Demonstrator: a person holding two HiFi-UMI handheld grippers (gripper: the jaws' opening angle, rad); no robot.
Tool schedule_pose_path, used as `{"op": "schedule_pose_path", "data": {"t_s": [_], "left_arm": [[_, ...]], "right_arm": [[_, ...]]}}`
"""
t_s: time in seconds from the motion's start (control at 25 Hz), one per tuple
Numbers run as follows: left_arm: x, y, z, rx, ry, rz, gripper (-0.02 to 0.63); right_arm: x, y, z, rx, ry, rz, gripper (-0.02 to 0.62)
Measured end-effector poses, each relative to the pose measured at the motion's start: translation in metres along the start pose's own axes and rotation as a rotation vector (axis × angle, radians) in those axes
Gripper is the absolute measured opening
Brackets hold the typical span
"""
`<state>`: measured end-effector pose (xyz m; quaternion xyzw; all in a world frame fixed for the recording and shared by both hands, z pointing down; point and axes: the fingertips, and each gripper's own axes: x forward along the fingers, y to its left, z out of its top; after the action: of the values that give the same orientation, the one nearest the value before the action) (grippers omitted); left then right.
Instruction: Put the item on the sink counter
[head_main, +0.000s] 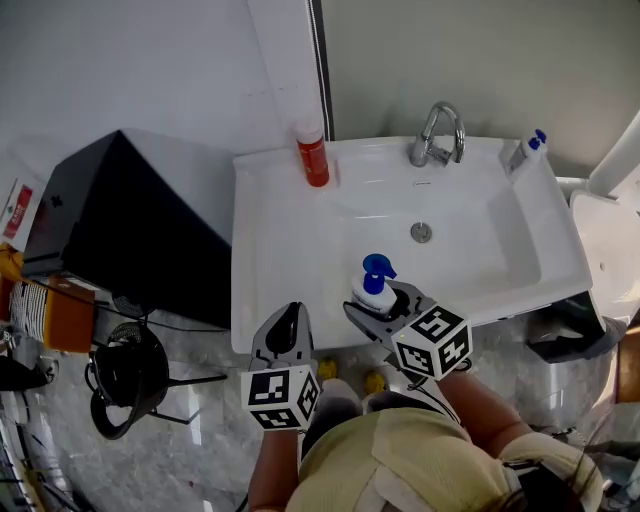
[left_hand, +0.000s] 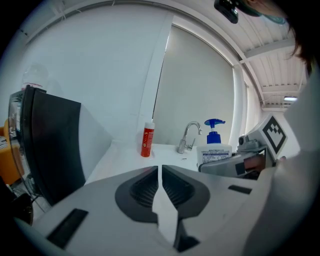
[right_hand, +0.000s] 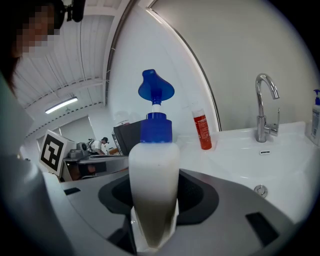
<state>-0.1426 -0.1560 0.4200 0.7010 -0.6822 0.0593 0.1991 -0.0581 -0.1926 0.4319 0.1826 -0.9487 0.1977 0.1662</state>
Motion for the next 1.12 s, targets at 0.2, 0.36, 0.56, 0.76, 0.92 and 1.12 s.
{"op": "schedule_pose_path", "data": {"t_s": [0.2, 0.36, 0.56, 0.76, 0.92, 1.12], "left_arm": [[0.007, 0.026, 0.011, 0.011, 0.004, -0.038, 0.055], [0.014, 0.041, 0.023, 0.03, 0.0, -0.076, 0.055], [0.02, 0.063, 0.027, 0.043, 0.014, -0.104, 0.055], [0.029, 0.083, 0.036, 0.055, 0.014, -0.131, 0.055], [0.034, 0.095, 0.042, 0.065, 0.015, -0.154, 0.055], [0.038, 0.108, 0.041, 0.062, 0.023, -0.169, 0.055]], "right_arm": [[0.024, 0.008, 0.015, 0.005, -0.016, -0.024, 0.207], [0.044, 0.012, 0.028, 0.005, -0.033, -0.046, 0.207], [0.067, 0.016, 0.038, -0.003, -0.036, -0.064, 0.207], [0.089, 0.016, 0.048, -0.003, -0.045, -0.09, 0.207], [0.102, 0.013, 0.053, 0.007, -0.05, -0.119, 0.207], [0.112, 0.006, 0.053, 0.018, -0.047, -0.159, 0.207]]}}
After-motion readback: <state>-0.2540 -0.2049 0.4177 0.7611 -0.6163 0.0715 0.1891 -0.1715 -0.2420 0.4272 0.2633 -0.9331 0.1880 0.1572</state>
